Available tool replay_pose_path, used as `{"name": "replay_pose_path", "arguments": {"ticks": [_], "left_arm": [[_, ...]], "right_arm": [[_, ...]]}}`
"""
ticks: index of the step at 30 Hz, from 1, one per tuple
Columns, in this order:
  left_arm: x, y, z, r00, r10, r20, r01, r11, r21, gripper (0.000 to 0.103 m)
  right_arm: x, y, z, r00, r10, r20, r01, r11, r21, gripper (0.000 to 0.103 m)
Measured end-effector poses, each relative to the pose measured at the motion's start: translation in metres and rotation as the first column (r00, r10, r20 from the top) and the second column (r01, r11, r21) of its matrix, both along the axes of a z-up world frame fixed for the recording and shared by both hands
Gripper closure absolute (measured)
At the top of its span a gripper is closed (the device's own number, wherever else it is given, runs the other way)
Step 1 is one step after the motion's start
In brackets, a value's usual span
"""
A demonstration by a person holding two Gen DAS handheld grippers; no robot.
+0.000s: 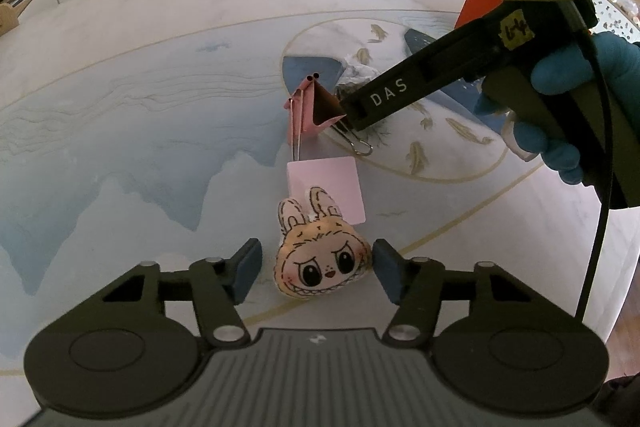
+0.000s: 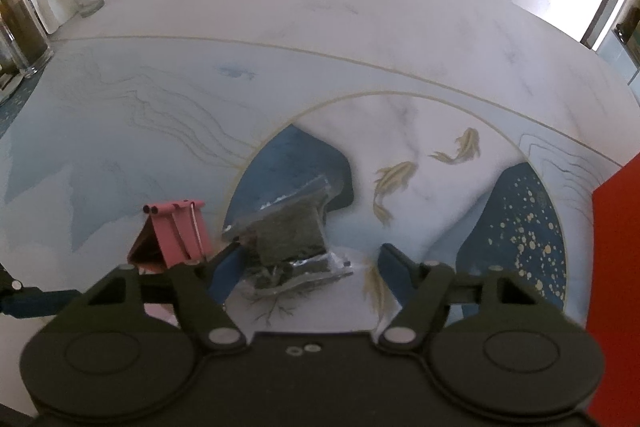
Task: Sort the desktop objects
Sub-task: 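Lower the left gripper onto the small plush keychain while right approaches black tea bag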
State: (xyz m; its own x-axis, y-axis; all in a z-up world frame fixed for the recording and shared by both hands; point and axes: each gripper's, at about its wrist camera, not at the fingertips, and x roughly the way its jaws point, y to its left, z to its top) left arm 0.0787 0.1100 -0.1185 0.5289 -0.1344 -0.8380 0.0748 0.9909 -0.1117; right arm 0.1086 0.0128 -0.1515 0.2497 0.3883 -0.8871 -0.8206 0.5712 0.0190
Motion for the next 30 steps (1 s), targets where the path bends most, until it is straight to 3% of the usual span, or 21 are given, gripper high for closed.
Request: {"name": "replay_pose_path", "arguments": {"ticks": [4, 18, 24, 28, 30], "left_arm": [[-0.001, 0.000, 0.001, 1.000, -0.001, -0.001, 0.001, 1.000, -0.001, 0.050], [-0.003, -0.007, 0.001, 1.000, 0.001, -0.006, -0.001, 1.000, 0.003, 0.054], [-0.005, -0.009, 0.001, 1.000, 0.000, -0.007, 0.000, 1.000, 0.003, 0.054], [-0.008, -0.012, 0.002, 1.000, 0.001, -0.007, -0.001, 1.000, 0.002, 0.054], [-0.010, -0.014, 0.003, 1.000, 0.004, -0.007, -0.004, 1.000, 0.004, 0.054]], "right_arm": [[0.000, -0.003, 0.002, 1.000, -0.004, 0.000, 0.004, 1.000, 0.000, 0.039], [0.000, -0.027, 0.005, 0.999, -0.043, 0.017, 0.043, 0.999, -0.021, 0.043], [-0.002, -0.040, 0.006, 0.998, -0.053, 0.017, 0.054, 0.998, -0.023, 0.054], [-0.004, -0.050, 0.008, 0.998, -0.065, 0.006, 0.065, 0.998, -0.015, 0.074], [-0.005, -0.055, 0.008, 0.998, -0.067, 0.007, 0.067, 0.998, -0.015, 0.077]]}}
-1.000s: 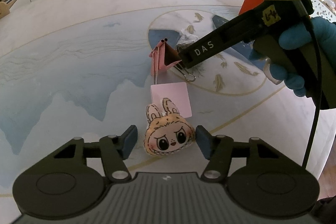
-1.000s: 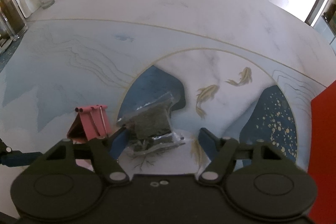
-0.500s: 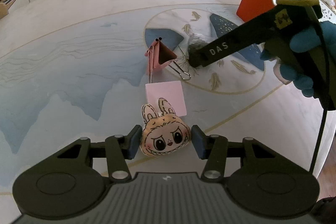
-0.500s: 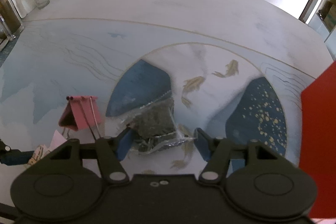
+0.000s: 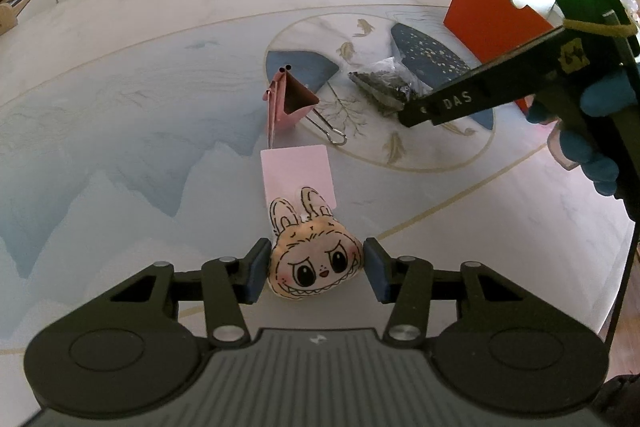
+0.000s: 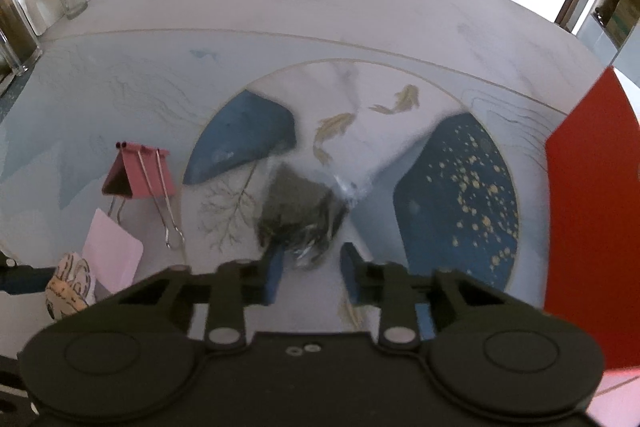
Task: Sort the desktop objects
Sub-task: 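Close the left gripper on the plush keychain while right grasps the black tea bag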
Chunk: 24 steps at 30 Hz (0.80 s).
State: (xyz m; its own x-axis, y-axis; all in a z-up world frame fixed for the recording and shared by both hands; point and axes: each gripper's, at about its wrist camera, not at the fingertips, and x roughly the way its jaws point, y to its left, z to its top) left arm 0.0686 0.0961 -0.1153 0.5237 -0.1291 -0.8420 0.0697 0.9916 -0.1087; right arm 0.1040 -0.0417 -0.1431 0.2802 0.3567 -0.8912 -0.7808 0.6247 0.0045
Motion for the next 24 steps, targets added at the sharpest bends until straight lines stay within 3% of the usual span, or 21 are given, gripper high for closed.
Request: {"name": "replay_pose_path", "arguments": {"ticks": [3, 7, 9, 13, 24], "left_arm": [[-0.002, -0.002, 0.001, 1.000, 0.011, 0.001, -0.011, 1.000, -0.003, 0.054], [-0.004, -0.004, 0.002, 1.000, 0.015, 0.003, -0.015, 1.000, -0.004, 0.054], [-0.005, -0.004, 0.002, 1.000, 0.017, 0.003, -0.017, 1.000, -0.003, 0.054], [-0.006, -0.004, 0.002, 1.000, 0.019, 0.002, -0.019, 1.000, -0.001, 0.054], [-0.009, -0.004, 0.000, 1.000, 0.016, -0.009, -0.016, 1.000, 0.000, 0.054]], "right_arm": [[0.001, -0.008, 0.000, 1.000, -0.007, -0.010, 0.007, 1.000, 0.002, 0.078], [0.003, -0.015, 0.003, 1.000, -0.003, -0.022, 0.004, 1.000, 0.013, 0.068], [0.004, -0.016, 0.006, 1.000, -0.003, -0.027, 0.004, 1.000, 0.029, 0.060], [0.009, -0.014, 0.013, 1.000, -0.017, -0.020, 0.018, 0.997, 0.076, 0.033], [0.020, 0.013, 0.008, 0.997, -0.057, -0.057, 0.062, 0.994, 0.093, 0.027]]}}
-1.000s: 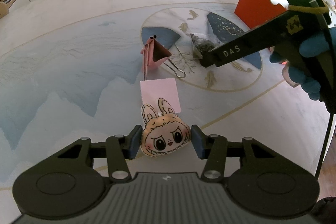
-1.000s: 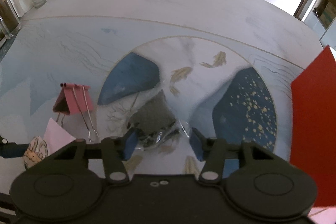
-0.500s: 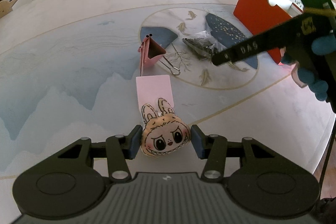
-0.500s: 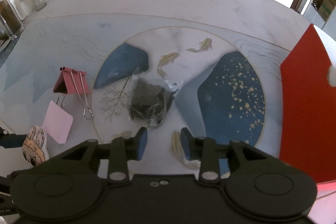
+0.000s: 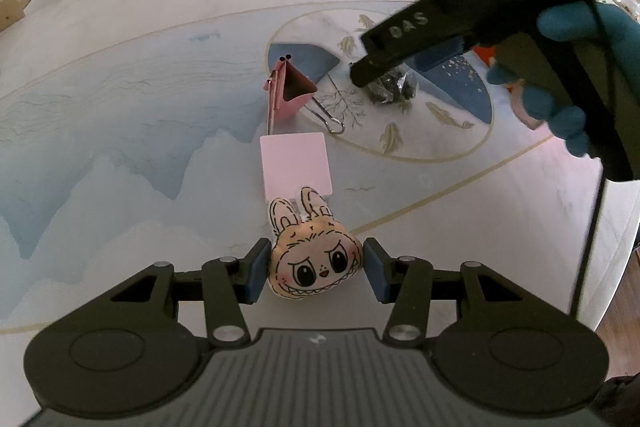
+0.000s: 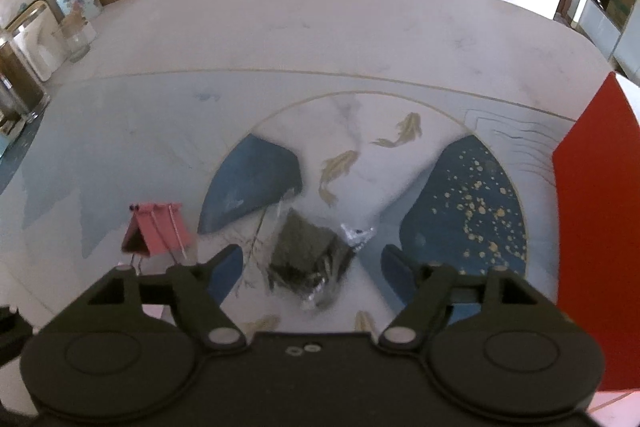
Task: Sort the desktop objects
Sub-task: 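Close the left gripper on the plush keychain while right grasps the black tea bag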
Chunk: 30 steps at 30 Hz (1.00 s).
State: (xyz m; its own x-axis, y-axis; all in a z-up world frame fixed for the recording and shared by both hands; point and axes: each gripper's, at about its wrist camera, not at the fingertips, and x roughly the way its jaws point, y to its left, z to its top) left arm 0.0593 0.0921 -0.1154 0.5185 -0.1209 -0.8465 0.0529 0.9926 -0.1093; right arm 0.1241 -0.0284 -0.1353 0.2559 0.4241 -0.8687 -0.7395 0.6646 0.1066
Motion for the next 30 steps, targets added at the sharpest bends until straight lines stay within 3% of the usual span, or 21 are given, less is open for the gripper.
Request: {"name": "replay_pose_path", "arguments": {"ticks": [9, 15, 19, 30], "left_arm": [[0.000, 0.002, 0.000, 1.000, -0.012, -0.001, 0.012, 1.000, -0.003, 0.054], [0.000, 0.001, 0.001, 1.000, -0.013, -0.001, 0.013, 1.000, -0.004, 0.054], [0.000, -0.001, 0.005, 1.000, -0.018, 0.004, 0.018, 1.000, -0.004, 0.054], [0.008, -0.015, 0.018, 0.999, -0.035, 0.025, 0.035, 0.999, -0.027, 0.054]], "right_arm": [[0.004, 0.013, -0.011, 0.999, -0.036, -0.014, 0.035, 0.998, -0.043, 0.037], [0.002, 0.012, -0.013, 0.999, -0.036, 0.010, 0.036, 0.998, -0.059, 0.050], [0.002, 0.006, -0.011, 0.999, -0.032, 0.009, 0.033, 0.998, -0.053, 0.065], [-0.001, -0.026, -0.007, 0.999, -0.043, 0.001, 0.043, 0.997, -0.066, 0.070]]}}
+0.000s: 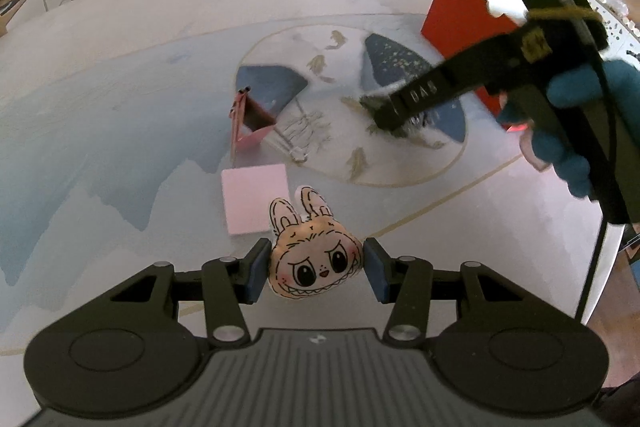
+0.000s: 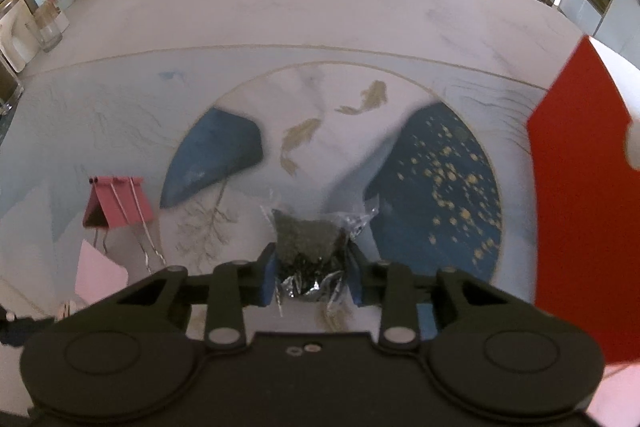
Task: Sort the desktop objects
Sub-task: 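Close the left gripper on the plush keychain while right grasps the black tea bag, then carry the plush keychain and black tea bag with both grippers over the box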
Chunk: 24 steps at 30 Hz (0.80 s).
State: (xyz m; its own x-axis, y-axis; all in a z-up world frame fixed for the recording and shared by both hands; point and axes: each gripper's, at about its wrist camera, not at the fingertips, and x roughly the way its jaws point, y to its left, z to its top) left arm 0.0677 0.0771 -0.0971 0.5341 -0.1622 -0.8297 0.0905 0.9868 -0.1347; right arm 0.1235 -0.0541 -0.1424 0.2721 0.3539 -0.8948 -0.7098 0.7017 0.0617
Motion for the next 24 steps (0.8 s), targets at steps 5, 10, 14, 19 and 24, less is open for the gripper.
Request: {"name": "replay_pose_path", "arguments": {"ticks": [5, 10, 14, 19, 24], "left_arm": [[0.007, -0.011, 0.008, 1.000, -0.005, 0.009, 0.006, 1.000, -0.007, 0.054], [0.014, -0.023, 0.019, 1.000, -0.013, 0.024, 0.013, 1.000, -0.016, 0.054], [0.022, -0.034, 0.027, 0.999, -0.026, 0.035, 0.026, 0.999, -0.021, 0.054], [0.033, -0.052, 0.039, 0.997, -0.055, 0.047, 0.056, 0.998, -0.029, 0.054], [0.043, -0.074, 0.052, 0.994, -0.088, 0.063, 0.090, 0.996, -0.029, 0.054]], "right_arm": [[-0.004, -0.020, 0.009, 1.000, -0.003, -0.008, 0.003, 1.000, 0.012, 0.070], [-0.006, -0.044, 0.025, 1.000, -0.011, -0.009, 0.011, 0.999, 0.035, 0.070], [-0.005, -0.065, 0.037, 1.000, -0.023, -0.016, 0.024, 0.998, 0.055, 0.070], [0.000, -0.090, 0.053, 0.999, -0.043, -0.020, 0.044, 0.996, 0.077, 0.070], [0.006, -0.114, 0.073, 0.998, -0.059, -0.016, 0.061, 0.993, 0.099, 0.070]]}}
